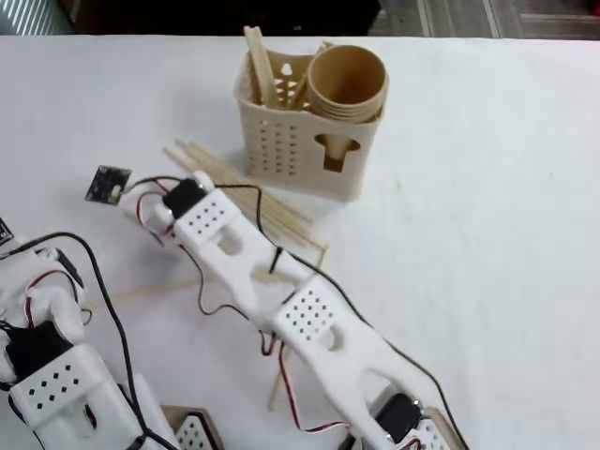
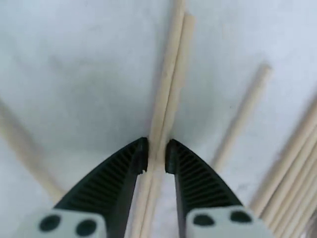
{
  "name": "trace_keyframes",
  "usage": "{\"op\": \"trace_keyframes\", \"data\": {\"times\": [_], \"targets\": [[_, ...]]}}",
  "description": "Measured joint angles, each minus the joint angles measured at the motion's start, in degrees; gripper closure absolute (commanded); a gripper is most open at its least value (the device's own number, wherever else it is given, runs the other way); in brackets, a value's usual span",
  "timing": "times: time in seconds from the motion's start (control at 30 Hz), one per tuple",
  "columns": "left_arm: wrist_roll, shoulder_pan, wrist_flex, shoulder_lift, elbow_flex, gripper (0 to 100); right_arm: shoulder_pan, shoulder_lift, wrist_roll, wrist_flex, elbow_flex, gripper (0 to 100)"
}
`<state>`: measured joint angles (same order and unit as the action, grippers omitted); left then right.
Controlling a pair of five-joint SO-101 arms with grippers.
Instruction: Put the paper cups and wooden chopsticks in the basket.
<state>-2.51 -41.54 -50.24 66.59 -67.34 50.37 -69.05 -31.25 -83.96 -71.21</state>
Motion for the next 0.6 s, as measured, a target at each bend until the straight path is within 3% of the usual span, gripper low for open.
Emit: {"op": "trace_keyframes", "data": {"times": [0.6], "targets": [[0.0, 0.0, 0.0, 0.0, 0.0, 93, -1.76, 2.99, -0.53, -14.15, -9.76, 98.1]]}}
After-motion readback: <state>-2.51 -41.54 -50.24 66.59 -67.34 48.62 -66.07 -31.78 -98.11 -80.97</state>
